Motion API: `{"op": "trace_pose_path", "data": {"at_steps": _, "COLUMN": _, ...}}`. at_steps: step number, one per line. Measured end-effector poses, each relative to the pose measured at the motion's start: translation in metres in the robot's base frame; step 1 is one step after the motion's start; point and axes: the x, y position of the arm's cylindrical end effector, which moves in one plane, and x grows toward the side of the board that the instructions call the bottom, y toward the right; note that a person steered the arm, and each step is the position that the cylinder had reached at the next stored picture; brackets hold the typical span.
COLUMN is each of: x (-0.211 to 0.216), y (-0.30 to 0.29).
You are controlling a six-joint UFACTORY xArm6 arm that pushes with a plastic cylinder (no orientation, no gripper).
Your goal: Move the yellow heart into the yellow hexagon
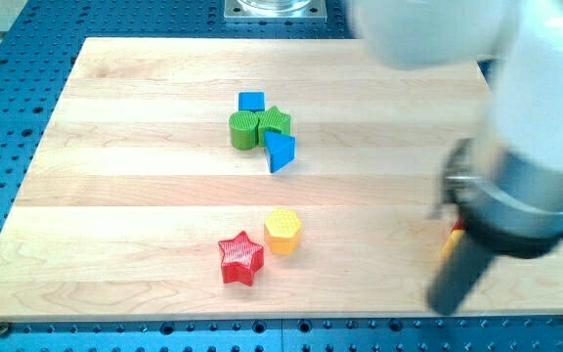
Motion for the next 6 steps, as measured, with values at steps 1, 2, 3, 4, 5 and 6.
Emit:
{"op": "trace_pose_path", "data": {"at_steps": 1, "x": -0.016, "y": 0.049}}
{"op": "trace_pose_path", "data": {"at_steps": 2, "x": -0.033, "y": 0.018}}
{"op": "trace_pose_path", "data": {"at_steps": 3, "x": -0.038, "y": -0.053}}
{"op": "trace_pose_path", "data": {"at_steps": 4, "x": -0.045, "y": -0.091}}
{"op": "trace_pose_path", "data": {"at_steps": 5, "x": -0.067, "y": -0.065}}
{"op": "trace_pose_path", "data": {"at_steps": 6, "x": -0.065, "y": -0.125}}
